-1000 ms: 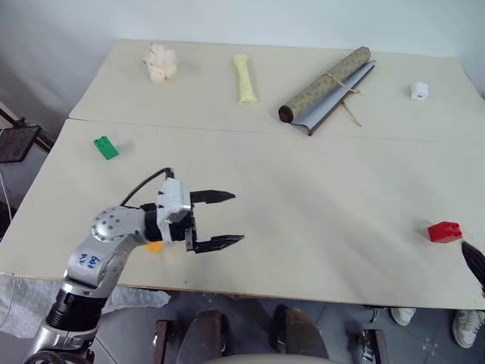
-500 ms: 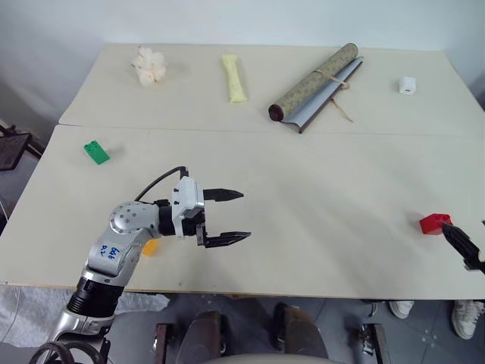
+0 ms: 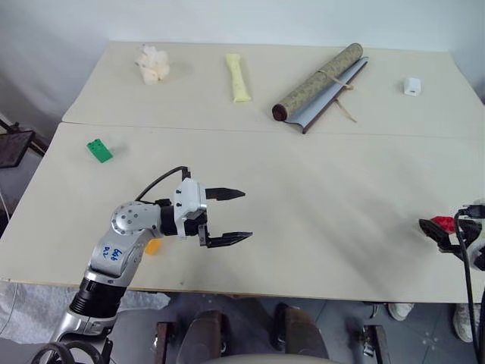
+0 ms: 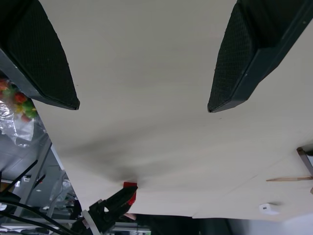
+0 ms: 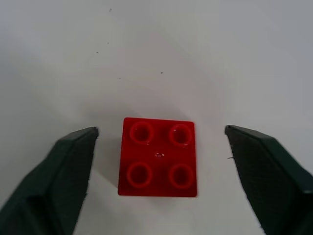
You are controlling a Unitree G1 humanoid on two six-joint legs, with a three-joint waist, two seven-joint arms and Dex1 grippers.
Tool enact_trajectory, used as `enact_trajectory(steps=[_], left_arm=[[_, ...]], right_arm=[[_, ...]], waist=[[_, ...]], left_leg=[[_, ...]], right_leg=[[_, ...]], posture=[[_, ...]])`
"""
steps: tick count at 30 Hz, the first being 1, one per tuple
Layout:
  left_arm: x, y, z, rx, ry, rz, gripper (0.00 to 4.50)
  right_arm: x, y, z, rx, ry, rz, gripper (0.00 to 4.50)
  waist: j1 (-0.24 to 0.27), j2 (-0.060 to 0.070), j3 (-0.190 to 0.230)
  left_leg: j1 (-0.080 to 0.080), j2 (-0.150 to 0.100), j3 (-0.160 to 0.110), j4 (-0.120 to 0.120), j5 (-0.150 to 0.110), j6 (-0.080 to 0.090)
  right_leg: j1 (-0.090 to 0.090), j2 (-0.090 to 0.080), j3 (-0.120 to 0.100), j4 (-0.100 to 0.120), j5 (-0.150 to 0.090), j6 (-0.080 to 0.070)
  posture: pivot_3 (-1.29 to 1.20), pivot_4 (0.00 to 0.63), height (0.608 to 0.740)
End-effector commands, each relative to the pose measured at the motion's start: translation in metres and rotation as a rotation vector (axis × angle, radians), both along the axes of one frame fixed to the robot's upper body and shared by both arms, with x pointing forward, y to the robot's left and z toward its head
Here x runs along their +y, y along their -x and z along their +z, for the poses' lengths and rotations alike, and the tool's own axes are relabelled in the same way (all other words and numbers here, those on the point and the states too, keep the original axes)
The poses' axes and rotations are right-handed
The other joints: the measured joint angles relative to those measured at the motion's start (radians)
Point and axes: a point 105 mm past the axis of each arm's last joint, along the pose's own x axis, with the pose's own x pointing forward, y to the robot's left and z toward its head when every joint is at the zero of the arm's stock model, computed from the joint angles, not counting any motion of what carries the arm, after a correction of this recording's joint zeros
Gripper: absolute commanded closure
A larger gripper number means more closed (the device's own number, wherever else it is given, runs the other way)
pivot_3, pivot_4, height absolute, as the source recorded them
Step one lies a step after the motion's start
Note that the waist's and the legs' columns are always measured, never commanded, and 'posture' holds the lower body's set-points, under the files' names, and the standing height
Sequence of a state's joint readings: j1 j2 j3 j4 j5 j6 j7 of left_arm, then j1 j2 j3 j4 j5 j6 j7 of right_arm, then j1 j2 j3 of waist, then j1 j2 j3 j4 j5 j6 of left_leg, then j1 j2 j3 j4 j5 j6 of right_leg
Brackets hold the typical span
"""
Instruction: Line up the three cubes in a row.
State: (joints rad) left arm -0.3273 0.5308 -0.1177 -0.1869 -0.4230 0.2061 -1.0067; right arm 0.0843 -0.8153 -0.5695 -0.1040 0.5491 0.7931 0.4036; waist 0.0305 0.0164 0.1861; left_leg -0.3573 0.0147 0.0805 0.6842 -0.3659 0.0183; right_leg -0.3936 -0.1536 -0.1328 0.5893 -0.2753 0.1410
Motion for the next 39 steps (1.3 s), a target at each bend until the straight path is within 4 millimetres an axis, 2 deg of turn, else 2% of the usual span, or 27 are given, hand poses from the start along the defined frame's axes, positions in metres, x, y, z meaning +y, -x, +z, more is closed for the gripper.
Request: enact_trajectory(steps=[1, 5, 8, 10, 12, 14, 19, 23, 28, 34, 36, 39], left_arm=[[0.002, 0.002, 0.009, -0.057, 0.002, 0.006, 0.00], [0.003, 0.000, 0.010, -0.070, -0.007, 0.015, 0.00], [0.005, -0.002, 0.013, -0.075, -0.007, 0.024, 0.00], [0.011, -0.005, 0.014, -0.078, -0.005, 0.048, 0.00], [0.018, -0.007, 0.014, -0.079, 0.004, 0.081, 0.00], [0.021, -0.010, 0.015, -0.072, 0.022, 0.104, 0.00], [0.026, -0.012, 0.013, -0.051, 0.043, 0.142, 0.00], [0.031, -0.009, 0.012, -0.049, 0.036, 0.176, 0.00], [0.037, -0.005, 0.012, -0.042, 0.038, 0.208, 0.00], [0.043, 0.000, 0.013, -0.046, 0.027, 0.242, 0.00], [0.045, 0.000, 0.016, -0.046, 0.026, 0.250, 0.00], [0.050, -0.002, 0.018, -0.046, 0.029, 0.271, 0.00]], right_arm=[[0.001, -0.002, 0.002, 0.017, -0.008, 0.016, 1.60], [0.009, -0.008, 0.003, 0.036, -0.017, 0.081, 2.93], [0.024, -0.021, 0.020, 0.011, 0.004, 0.192, 2.97], [0.061, -0.043, 0.051, -0.039, 0.014, 0.437, 2.97], [0.109, -0.055, 0.075, -0.079, 0.094, 0.798, 2.97], [0.136, -0.058, 0.080, -0.068, 0.143, 1.048, 2.97], [0.171, -0.089, 0.073, 0.023, 0.308, 1.383, 2.97], [0.188, -0.109, 0.057, 0.097, 0.370, 1.506, 2.97], [0.196, -0.119, 0.045, 0.130, 0.396, 1.564, 2.97], [0.204, -0.123, 0.032, 0.137, 0.392, 1.591, 2.97], [0.206, -0.122, 0.032, 0.147, 0.355, 1.591, 2.23], [0.209, -0.123, 0.039, 0.104, 0.323, 1.596, 1.39]], waist=[[-0.002, 0.000, 0.000], [-0.005, 0.000, 0.000], [-0.007, 0.000, 0.000], [-0.017, 0.000, 0.000], [-0.037, 0.002, 0.001], [-0.039, 0.001, 0.001], [-0.033, -0.005, 0.003], [-0.035, -0.005, 0.003], [-0.034, -0.005, 0.003], [-0.044, -0.005, 0.003], [-0.049, -0.005, 0.003], [-0.058, -0.005, 0.003]], left_leg=[[0.000, 0.000, 0.000, 0.000, 0.000, 0.000], [0.000, 0.000, 0.000, 0.000, 0.000, 0.000], [0.000, 0.000, 0.000, 0.000, 0.000, 0.000], [0.001, 0.000, 0.002, 0.001, 0.000, 0.000], [0.002, 0.001, 0.005, 0.001, 0.000, 0.000], [0.004, 0.002, 0.006, 0.000, 0.000, 0.000], [0.002, 0.003, 0.005, 0.002, -0.001, -0.001], [-0.003, 0.002, 0.003, 0.006, -0.002, 0.001], [-0.013, 0.003, -0.005, 0.012, -0.002, 0.000], [-0.013, 0.003, -0.005, 0.013, -0.002, 0.000], [-0.012, 0.003, -0.006, 0.014, -0.002, 0.000], [-0.012, 0.003, -0.006, 0.014, -0.002, 0.000]], right_leg=[[0.000, 0.000, 0.000, 0.000, 0.000, 0.000], [0.000, 0.000, 0.000, 0.000, 0.000, 0.000], [0.000, 0.000, 0.000, 0.000, 0.000, 0.000], [0.000, 0.000, 0.002, 0.001, 0.000, 0.000], [-0.001, 0.001, 0.006, 0.001, 0.000, 0.000], [-0.002, 0.003, 0.008, 0.002, 0.000, 0.000], [-0.001, 0.004, 0.005, 0.000, 0.000, -0.001], [-0.003, 0.003, 0.002, 0.000, 0.001, 0.000], [-0.005, 0.003, -0.004, 0.000, 0.001, 0.000], [-0.005, 0.003, -0.004, 0.002, 0.001, 0.000], [-0.005, 0.003, -0.004, 0.002, 0.001, 0.000], [-0.005, 0.003, -0.004, 0.003, 0.001, 0.000]], posture=[[0.00, 0.150, 0.740], [0.00, 0.150, 0.740], [0.00, 0.150, 0.740], [0.00, 0.150, 0.740], [0.00, 0.150, 0.740], [0.00, 0.150, 0.740], [0.00, 0.150, 0.740], [0.00, 0.150, 0.740], [0.00, 0.150, 0.740], [0.00, 0.150, 0.740], [0.00, 0.150, 0.740], [0.00, 0.150, 0.740]])
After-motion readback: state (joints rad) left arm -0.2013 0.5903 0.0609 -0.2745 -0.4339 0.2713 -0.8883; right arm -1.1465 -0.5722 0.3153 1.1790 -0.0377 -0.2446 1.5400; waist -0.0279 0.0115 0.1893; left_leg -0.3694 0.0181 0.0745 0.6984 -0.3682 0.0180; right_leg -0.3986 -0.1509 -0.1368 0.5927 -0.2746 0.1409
